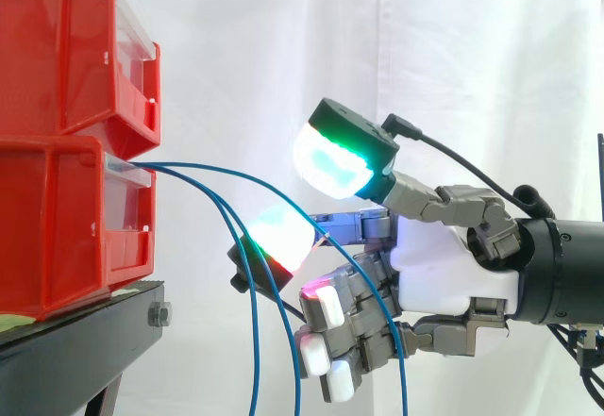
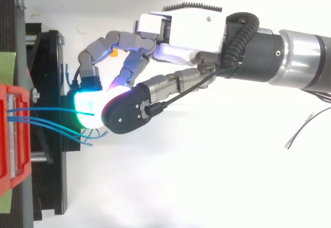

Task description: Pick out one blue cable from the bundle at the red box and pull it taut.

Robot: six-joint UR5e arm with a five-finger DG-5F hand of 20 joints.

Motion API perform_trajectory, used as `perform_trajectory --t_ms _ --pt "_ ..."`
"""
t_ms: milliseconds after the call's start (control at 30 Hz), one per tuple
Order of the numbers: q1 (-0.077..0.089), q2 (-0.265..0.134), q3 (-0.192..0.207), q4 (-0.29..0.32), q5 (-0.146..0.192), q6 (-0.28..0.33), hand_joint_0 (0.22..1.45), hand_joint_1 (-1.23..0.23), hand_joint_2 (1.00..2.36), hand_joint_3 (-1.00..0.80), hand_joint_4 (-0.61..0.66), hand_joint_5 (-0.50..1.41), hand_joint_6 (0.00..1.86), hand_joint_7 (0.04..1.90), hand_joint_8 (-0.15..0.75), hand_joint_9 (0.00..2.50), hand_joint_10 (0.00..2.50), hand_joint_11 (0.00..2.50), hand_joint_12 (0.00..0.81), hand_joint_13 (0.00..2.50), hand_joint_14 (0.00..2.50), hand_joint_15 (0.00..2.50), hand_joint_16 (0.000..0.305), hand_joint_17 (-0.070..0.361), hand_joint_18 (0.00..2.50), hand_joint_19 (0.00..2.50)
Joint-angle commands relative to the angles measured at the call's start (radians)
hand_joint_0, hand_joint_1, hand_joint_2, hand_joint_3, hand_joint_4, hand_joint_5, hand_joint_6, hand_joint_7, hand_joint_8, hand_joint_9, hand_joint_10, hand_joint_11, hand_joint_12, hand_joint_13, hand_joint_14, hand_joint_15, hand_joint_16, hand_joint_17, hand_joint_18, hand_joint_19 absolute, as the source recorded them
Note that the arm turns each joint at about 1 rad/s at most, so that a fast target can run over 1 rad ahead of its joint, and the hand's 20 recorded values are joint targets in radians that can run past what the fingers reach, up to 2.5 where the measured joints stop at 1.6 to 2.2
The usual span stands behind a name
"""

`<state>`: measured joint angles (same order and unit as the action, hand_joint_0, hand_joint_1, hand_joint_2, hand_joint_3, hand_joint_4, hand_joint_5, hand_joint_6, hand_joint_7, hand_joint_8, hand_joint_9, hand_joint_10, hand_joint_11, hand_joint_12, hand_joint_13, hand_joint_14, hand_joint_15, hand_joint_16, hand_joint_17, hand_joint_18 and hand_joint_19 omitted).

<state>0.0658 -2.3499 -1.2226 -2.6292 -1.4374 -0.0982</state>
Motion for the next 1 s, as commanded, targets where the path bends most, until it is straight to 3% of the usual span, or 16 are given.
perform_trajectory --t_ms 0,67,233,433,500,633,733,800,967 --pt "0.000 0.000 0.000 0.000 0.000 0.000 0.49 -0.48 1.00 -0.50 0.07 -0.14 0.78 1.03 0.319 1.08 0.02 0.67 0.392 1.00 0.02 0.55 0.053 0.120 0.91 0.56" --pt "-0.001 0.000 0.000 0.000 0.000 0.000 0.48 -0.50 1.00 -0.50 0.08 -0.14 0.78 1.03 0.323 1.09 0.03 0.68 0.393 1.00 0.02 0.55 0.054 0.122 0.92 0.55" --pt "0.000 0.000 0.000 0.000 0.000 0.000 0.49 -0.70 1.00 -0.50 0.08 -0.16 0.85 1.00 0.311 1.06 0.02 0.71 0.376 1.01 0.02 0.54 0.052 0.118 0.93 0.53" --pt "0.000 0.000 0.000 0.000 0.000 0.000 0.62 -0.87 1.00 -0.50 0.01 -0.19 0.91 0.96 0.269 1.01 0.02 0.75 0.332 0.98 0.02 0.55 0.045 0.102 0.89 0.53" --pt "0.000 0.000 0.000 0.000 -0.002 0.000 0.69 -0.88 1.00 -0.50 -0.07 -0.19 0.91 1.05 0.259 1.00 0.02 0.75 0.325 0.98 0.02 0.56 0.044 0.100 0.91 0.53" --pt "0.000 0.000 0.000 0.000 -0.002 0.000 0.69 -0.86 1.02 -0.27 -0.18 -0.20 0.94 1.30 0.260 1.05 0.02 0.75 0.321 1.02 0.02 0.56 0.044 0.098 0.92 0.53" --pt "0.000 0.000 0.000 0.000 -0.002 0.000 0.64 -0.79 1.02 -0.16 -0.24 -0.19 0.95 1.22 0.268 1.12 0.02 0.74 0.329 1.07 0.02 0.58 0.043 0.097 0.94 0.55" --pt "0.000 0.000 0.000 0.000 -0.002 0.000 0.60 -0.70 1.02 -0.15 -0.15 -0.18 0.93 1.09 0.301 1.13 0.02 0.71 0.366 1.09 0.02 0.57 0.050 0.113 0.97 0.54" --pt "-0.001 0.000 0.000 0.000 -0.002 0.000 0.58 -0.58 1.01 -0.18 -0.07 -0.18 0.91 1.08 0.317 1.13 0.02 0.68 0.397 1.09 0.02 0.57 0.056 0.125 0.97 0.53"
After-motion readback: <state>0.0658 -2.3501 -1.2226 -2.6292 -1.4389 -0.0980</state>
